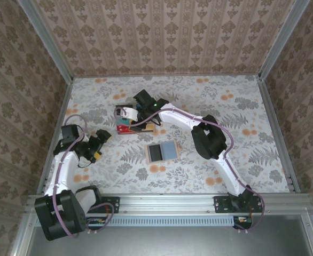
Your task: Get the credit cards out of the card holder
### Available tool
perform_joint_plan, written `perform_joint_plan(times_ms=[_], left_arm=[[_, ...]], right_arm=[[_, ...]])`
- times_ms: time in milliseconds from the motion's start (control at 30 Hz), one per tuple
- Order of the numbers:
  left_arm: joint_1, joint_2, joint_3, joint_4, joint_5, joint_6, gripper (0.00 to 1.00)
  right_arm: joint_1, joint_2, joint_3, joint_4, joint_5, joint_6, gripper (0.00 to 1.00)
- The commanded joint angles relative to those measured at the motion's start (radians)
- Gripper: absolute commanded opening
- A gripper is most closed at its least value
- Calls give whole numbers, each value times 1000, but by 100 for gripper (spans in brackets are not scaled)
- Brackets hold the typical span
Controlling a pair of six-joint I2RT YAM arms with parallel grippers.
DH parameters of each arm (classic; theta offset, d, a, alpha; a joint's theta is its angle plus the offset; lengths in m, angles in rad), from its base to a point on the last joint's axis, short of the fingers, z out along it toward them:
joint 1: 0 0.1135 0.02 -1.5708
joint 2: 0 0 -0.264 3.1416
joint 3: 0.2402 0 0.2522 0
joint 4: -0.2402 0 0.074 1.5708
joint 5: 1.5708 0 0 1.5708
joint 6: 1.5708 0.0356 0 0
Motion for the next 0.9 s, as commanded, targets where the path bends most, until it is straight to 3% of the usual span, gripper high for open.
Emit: perform_joint_plan(times_ms=[0,167,367,567,633,700,867], left_arm=[[-2,4,-9,6,18,-6,100],[-31,1,0,2,6,7,100],[-125,9,27,3,-49,11,100],[-270,27,77,21,-121,-10,97],[-332,40,94,33,-150,-19,95],[-389,58,109,40,-176,-30,93],[-533,109,128,75,-237,-89,89]], right_arm=[[-5,-84,-26,43,-38,36,35],[-6,-172,-101,82,-29,118,37],[-7,-390,-357,234,77,388,47],[-9,-568,-586,204,274,711,49],[-9,-641,-695,216,318,837,56],[-10,-694,-766,200,331,945,61],[-12,-752,-898,125,317,1184,63]])
